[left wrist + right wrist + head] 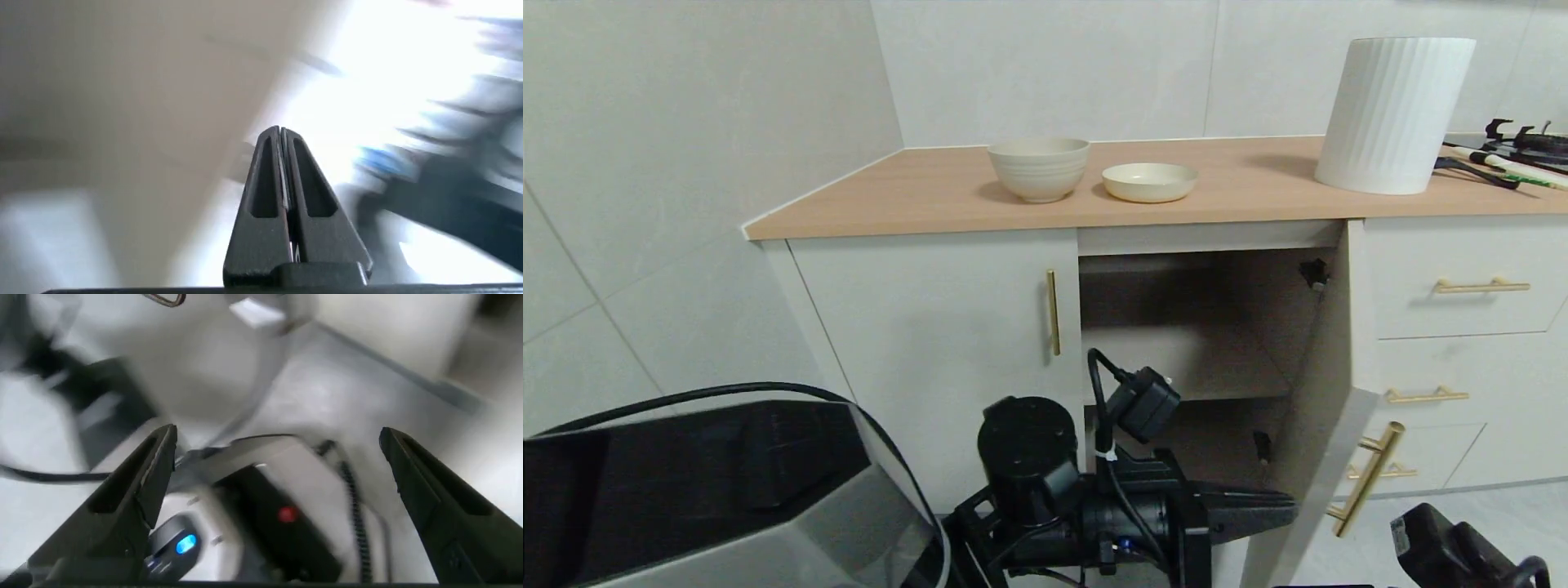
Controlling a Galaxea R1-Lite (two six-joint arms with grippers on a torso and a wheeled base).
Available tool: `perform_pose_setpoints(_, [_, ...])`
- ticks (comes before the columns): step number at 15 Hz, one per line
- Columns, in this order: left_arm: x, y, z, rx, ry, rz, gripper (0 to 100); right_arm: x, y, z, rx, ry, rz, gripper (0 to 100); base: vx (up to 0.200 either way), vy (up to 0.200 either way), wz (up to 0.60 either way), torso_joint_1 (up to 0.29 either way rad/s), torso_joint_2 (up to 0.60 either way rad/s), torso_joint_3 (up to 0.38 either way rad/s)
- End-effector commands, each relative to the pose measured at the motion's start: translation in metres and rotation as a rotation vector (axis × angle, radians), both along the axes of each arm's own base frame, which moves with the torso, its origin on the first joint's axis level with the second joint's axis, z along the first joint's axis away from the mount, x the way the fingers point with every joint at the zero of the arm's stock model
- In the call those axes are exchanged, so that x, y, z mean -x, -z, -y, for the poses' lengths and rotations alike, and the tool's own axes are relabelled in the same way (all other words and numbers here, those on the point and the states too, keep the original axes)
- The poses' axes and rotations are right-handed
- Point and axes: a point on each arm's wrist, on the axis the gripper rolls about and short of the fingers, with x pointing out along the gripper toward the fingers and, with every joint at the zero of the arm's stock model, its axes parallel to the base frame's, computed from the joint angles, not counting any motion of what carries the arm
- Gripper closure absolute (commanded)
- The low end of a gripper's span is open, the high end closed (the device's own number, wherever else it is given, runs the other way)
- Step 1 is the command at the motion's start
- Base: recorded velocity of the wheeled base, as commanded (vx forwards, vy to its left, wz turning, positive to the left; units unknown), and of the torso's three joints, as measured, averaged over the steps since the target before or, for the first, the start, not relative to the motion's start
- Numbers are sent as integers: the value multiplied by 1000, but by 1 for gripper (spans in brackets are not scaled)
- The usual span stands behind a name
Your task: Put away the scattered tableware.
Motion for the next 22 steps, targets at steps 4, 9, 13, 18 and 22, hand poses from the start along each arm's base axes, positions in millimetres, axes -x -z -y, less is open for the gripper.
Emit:
perform_pose_setpoints(4, [-25, -11, -41, -36, -130, 149, 100, 8, -6, 6, -37, -36, 22, 0, 0, 0, 0, 0, 0, 0])
perform_pose_setpoints(9, [-33, -52, -83, -67, -329, 228, 100, 4, -8, 4, -37, 5, 36, 0, 0, 0, 0, 0, 0, 0])
perform_pose_setpoints(13, [-11, -95, -134, -156, -416, 176, 100, -25, -18, -8, -15, 250, 96, 0, 0, 0, 0, 0, 0, 0])
perform_pose_setpoints(18, [42, -105, -191, -483, -763, 145, 100, -62, -58, -1, 31, 441, 97, 0, 0, 0, 0, 0, 0, 0])
perform_pose_setpoints(22, [60, -106, -210, -456, -833, 127, 100, -93, -97, -6, 79, 489, 158, 0, 0, 0, 0, 0, 0, 0])
